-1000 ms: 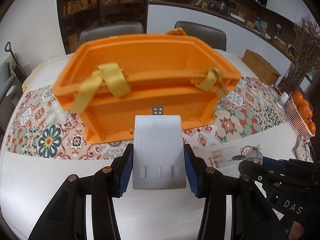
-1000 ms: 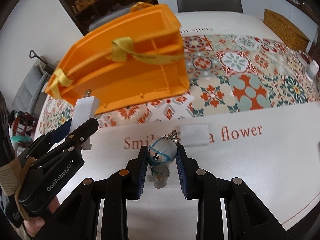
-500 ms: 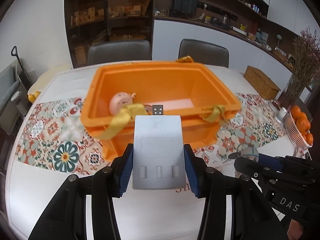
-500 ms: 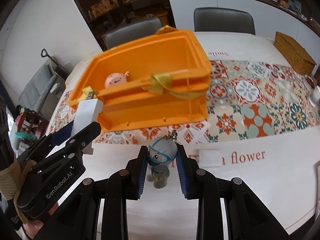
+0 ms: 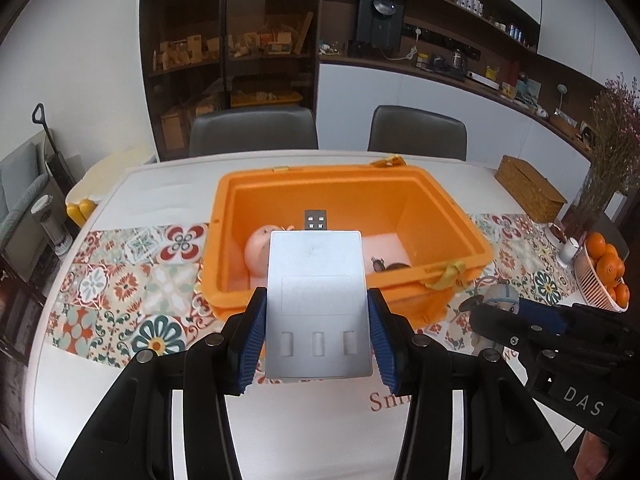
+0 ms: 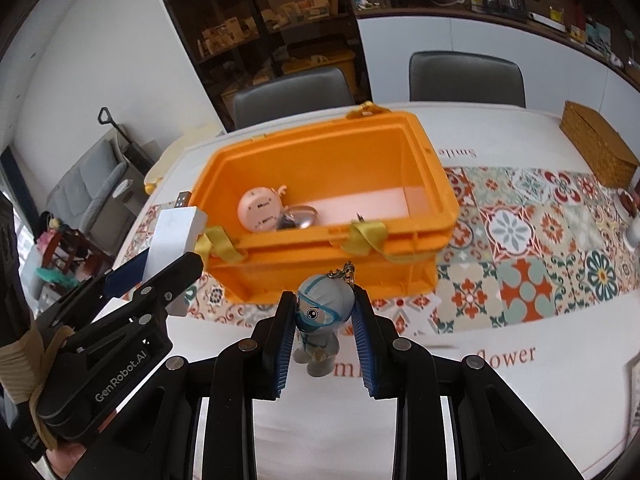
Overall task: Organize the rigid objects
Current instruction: 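Carry the power strip and keychain with both tools over the crate, then open right tool to drop the keychain while left tool lowers the power strip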
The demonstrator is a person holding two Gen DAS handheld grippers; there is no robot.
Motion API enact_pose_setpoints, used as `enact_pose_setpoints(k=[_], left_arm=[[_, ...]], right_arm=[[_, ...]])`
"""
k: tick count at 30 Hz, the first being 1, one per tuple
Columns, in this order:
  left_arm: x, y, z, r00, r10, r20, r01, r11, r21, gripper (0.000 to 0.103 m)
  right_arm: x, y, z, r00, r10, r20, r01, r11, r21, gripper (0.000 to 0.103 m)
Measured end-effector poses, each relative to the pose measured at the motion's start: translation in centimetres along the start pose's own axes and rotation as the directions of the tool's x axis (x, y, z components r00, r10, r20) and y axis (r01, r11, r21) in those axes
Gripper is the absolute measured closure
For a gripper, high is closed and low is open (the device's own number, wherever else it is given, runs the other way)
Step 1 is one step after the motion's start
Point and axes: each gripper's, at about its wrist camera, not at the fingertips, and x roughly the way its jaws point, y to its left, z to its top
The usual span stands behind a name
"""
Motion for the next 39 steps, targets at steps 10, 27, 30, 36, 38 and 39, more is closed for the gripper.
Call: enact_pose_setpoints(k=[10,27,30,36,38,39], left_arm=[[0.5,1.0,2.0,1.0,0.005,0.014,-0.005,1.0,-0.012,0.055],[2.9,2.0,6.5,0.999,0.032,0.014,-0.032,0.999,0.011,0.055],[3.7,2.1,6.9,1.0,0.028,-0.004,-0.028,1.0,0.009,0.055],[5.5,2.3,7.3,0.998,0.029,-0.053,-0.029,1.0,0.009,0.055],[6.2,2.4,7.2,0.997,0.028,-0.075,-0.027,1.0,0.011,0.055],[6.5,2.3,7.1,0.996,0.029,-0.084,-0.028,1.0,0.012,0.055]], right_arm=[[0.5,1.4,2.5,0.999,0.021,0.032,-0.02,0.999,-0.044,0.074],[2.1,2.4,7.8,0.995,0.046,0.089,-0.039,0.996,-0.083,0.074],[2.9,2.5,8.4,0.996,0.05,0.078,-0.043,0.996,-0.082,0.074],[4.7,2.4,9.1,0.998,0.055,0.04,-0.051,0.996,-0.077,0.074],[5.5,2.2,9.2,0.998,0.055,0.02,-0.054,0.996,-0.07,0.074],[5.9,2.1,9.2,0.998,0.055,0.008,-0.055,0.996,-0.067,0.074]])
